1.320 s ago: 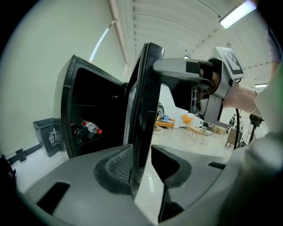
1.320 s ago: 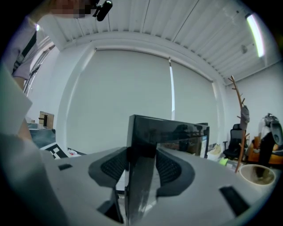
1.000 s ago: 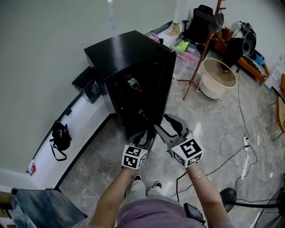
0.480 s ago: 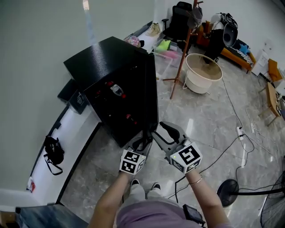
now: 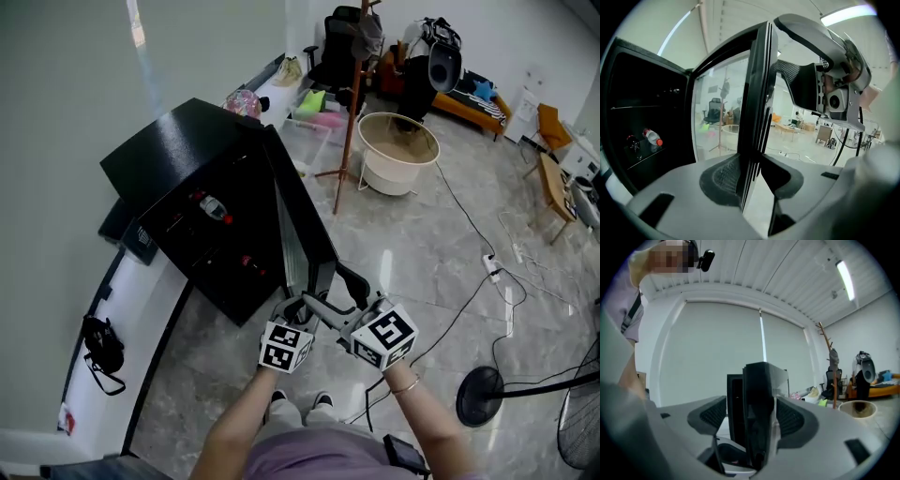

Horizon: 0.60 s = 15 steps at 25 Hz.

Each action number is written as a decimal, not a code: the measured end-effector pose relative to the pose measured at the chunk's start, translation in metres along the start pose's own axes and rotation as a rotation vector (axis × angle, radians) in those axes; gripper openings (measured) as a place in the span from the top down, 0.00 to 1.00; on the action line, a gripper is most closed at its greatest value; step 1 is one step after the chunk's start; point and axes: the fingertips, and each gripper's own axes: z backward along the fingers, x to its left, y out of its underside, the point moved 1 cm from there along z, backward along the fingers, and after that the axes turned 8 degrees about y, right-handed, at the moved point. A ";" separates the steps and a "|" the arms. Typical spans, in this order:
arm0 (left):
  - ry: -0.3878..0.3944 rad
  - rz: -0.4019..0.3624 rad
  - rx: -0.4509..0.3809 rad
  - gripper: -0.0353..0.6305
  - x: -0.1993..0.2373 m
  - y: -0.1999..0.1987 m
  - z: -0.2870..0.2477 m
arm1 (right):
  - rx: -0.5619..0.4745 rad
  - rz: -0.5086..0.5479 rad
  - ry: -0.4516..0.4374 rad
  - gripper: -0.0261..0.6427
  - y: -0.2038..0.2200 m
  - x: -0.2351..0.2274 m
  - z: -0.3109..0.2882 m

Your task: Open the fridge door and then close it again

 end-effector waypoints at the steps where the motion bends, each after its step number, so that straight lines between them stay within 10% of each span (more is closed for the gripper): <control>1: 0.004 -0.006 0.004 0.76 -0.004 -0.001 -0.006 | 0.010 0.020 0.018 0.47 0.002 -0.004 0.001; 15: -0.016 0.013 -0.040 0.74 -0.026 -0.037 -0.045 | 0.037 0.041 0.146 0.64 0.015 -0.095 0.021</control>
